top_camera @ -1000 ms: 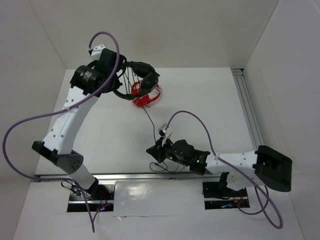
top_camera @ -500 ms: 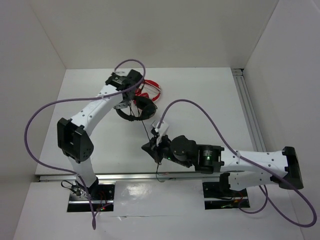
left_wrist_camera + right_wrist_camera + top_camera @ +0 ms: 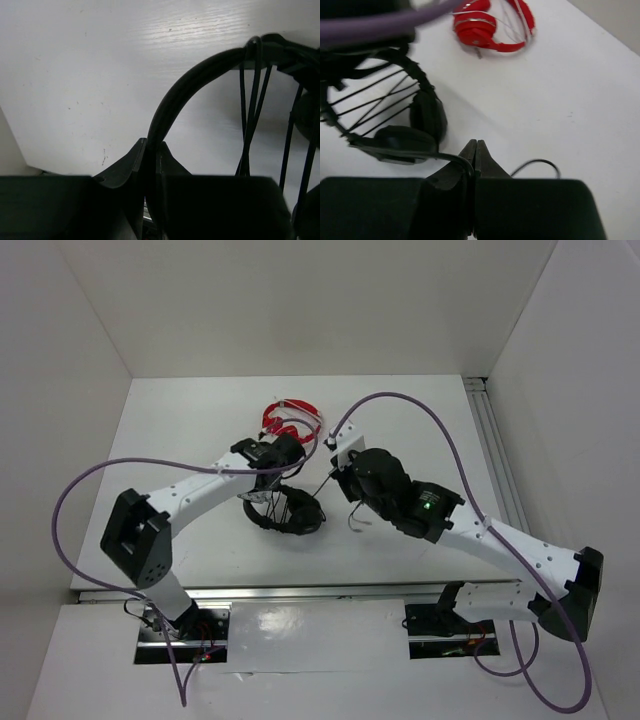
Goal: Wrap the headphones
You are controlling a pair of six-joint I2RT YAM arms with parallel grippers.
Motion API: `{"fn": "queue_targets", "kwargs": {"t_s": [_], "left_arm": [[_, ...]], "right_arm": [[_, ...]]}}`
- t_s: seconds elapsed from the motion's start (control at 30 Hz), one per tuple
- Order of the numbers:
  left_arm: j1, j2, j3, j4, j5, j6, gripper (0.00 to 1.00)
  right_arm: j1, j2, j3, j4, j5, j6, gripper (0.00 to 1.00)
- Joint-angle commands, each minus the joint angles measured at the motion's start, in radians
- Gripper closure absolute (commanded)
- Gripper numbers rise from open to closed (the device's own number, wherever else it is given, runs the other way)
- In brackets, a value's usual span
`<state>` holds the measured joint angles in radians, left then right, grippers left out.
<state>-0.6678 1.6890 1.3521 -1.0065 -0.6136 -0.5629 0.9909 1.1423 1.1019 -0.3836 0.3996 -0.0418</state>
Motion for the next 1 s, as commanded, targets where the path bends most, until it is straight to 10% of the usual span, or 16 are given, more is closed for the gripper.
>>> {"fn": "queue_targets", "kwargs": {"t_s": [0.0,0.33,0.73,0.97], "left_arm": [[-0.021,-0.118,-0.067,0.101,0.053,0.098,1.00],[-0.279,-0.307,-0.102,0.114,0.241,0.187,1.00],[-0.343,-0.542,0.255,-0.106,0.318,0.178,1.00],[-0.343,-0.564,0.436,-0.121,0.239,0.044,1.00]], "right_arm": [[-0.047,-0.036,0.070,0.040,0.099,-0.081,1.00],[-0.132,0.036,0.033,0.152,0.144,-0.139,1.00],[-0.328,0.111,-0.057,0.281,-0.462,-0.095,1.00],[-0.406,0.137,-0.343,0.756,-0.968,0.166,0.91]]}}
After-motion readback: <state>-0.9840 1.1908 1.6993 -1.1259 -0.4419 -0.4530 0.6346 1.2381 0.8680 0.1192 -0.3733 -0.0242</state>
